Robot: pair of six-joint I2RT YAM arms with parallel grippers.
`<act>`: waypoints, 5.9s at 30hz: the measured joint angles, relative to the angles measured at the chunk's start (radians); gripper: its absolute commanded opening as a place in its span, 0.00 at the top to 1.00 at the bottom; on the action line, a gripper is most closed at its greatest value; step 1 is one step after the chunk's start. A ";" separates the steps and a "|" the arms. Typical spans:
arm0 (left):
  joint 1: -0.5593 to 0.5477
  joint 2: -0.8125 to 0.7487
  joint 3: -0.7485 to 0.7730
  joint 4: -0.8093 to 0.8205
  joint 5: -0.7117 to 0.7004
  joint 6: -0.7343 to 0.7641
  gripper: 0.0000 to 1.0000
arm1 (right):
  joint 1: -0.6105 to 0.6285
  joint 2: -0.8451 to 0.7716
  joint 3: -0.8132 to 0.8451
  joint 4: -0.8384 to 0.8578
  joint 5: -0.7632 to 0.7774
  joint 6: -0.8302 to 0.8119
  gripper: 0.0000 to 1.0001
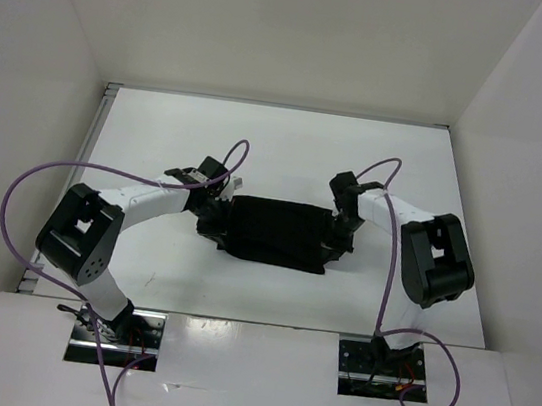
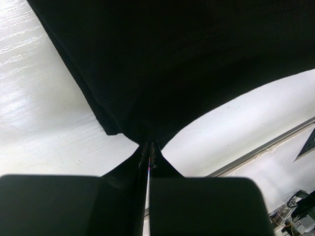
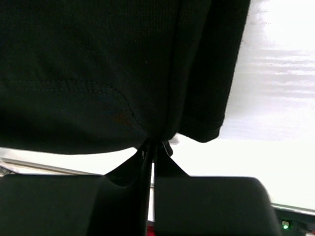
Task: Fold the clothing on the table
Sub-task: Fold the skirt
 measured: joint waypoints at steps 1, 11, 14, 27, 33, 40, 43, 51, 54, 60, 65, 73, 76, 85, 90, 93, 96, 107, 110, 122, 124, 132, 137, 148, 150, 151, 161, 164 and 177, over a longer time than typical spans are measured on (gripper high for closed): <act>0.000 0.000 0.000 0.000 0.001 0.000 0.99 | 0.006 0.002 0.000 0.000 0.006 0.005 1.00; 0.000 -0.003 0.158 -0.101 0.018 0.026 0.99 | 0.025 -0.051 0.272 -0.143 0.109 0.014 1.00; 0.000 -0.021 0.252 -0.101 0.026 0.034 0.99 | 0.009 -0.067 0.349 -0.149 0.117 0.002 1.00; 0.053 0.129 0.486 -0.092 0.006 0.060 0.96 | -0.145 0.089 0.502 -0.138 0.072 -0.041 0.98; 0.075 0.199 0.560 -0.070 -0.007 0.080 0.96 | -0.188 0.138 0.547 -0.109 0.044 -0.055 0.99; 0.072 0.184 0.404 -0.006 -0.002 0.080 0.95 | -0.195 0.130 0.447 -0.091 0.038 -0.075 0.99; 0.056 0.184 0.288 -0.005 -0.001 0.076 0.95 | -0.195 0.127 0.347 -0.086 0.027 -0.087 0.98; 0.011 0.184 0.194 0.003 0.006 0.074 0.95 | -0.195 0.124 0.197 -0.094 0.014 -0.094 0.98; 0.011 0.183 0.194 0.006 0.006 0.073 0.95 | -0.195 0.117 0.197 -0.093 0.018 -0.097 0.99; 0.011 0.170 0.200 -0.008 0.005 0.070 0.93 | -0.195 0.091 0.223 -0.111 0.021 -0.097 1.00; 0.011 0.116 0.216 -0.032 0.005 0.069 0.93 | -0.195 0.061 0.257 -0.134 0.029 -0.097 1.00; 0.000 0.010 0.207 -0.043 0.027 0.049 0.96 | -0.195 0.022 0.237 -0.161 0.048 -0.089 1.00; -0.007 -0.007 0.155 -0.045 0.037 0.048 0.97 | -0.195 0.002 0.209 -0.167 0.047 -0.084 1.00; -0.064 0.027 0.047 -0.085 0.019 0.055 0.70 | -0.150 -0.016 0.105 -0.183 0.046 -0.056 0.74; -0.072 0.024 0.085 -0.169 -0.019 0.052 0.57 | -0.101 -0.039 0.118 -0.252 0.101 -0.020 0.68; -0.073 -0.017 0.164 -0.201 -0.026 0.052 0.57 | -0.094 -0.081 0.213 -0.306 0.147 0.007 0.72; -0.074 -0.057 0.251 -0.196 -0.030 0.053 0.63 | -0.089 -0.099 0.328 -0.300 0.179 0.023 0.80; -0.073 0.278 0.394 -0.027 -0.055 0.064 0.94 | -0.079 0.183 0.349 -0.132 0.198 0.039 0.89; -0.064 0.343 0.393 -0.014 -0.067 0.062 0.97 | -0.076 0.250 0.349 -0.098 0.196 0.039 0.89; 0.069 0.375 0.383 0.050 -0.119 0.023 0.98 | 0.009 0.286 0.364 -0.076 0.134 0.027 0.89; 0.098 0.386 0.398 0.050 -0.119 0.023 0.98 | 0.032 0.286 0.365 -0.072 0.116 0.027 0.88; 0.121 0.339 0.399 0.034 -0.089 0.028 0.63 | 0.049 0.172 0.339 -0.038 0.146 0.015 0.50; 0.074 0.199 0.388 0.036 -0.029 0.029 0.62 | 0.045 0.026 0.259 -0.027 0.153 0.016 0.44; 0.027 0.148 0.354 0.040 0.045 0.027 0.62 | 0.041 0.098 0.157 -0.002 0.151 0.045 0.43; 0.027 0.148 0.354 0.043 0.053 0.026 0.62 | 0.039 0.108 0.151 0.020 0.149 0.050 0.51; 0.026 0.148 0.354 0.044 0.056 0.026 0.62 | 0.039 0.114 0.146 0.027 0.147 0.052 0.54; 0.005 0.150 0.304 0.072 0.124 0.024 0.62 | 0.026 0.092 0.087 0.082 0.100 0.101 1.00; -0.005 0.174 0.304 0.094 0.151 0.027 0.62 | 0.026 0.073 0.071 0.090 0.112 0.111 1.00; -0.081 0.371 0.317 0.150 0.175 0.021 0.63 | -0.018 -0.003 0.124 -0.036 0.215 0.096 1.00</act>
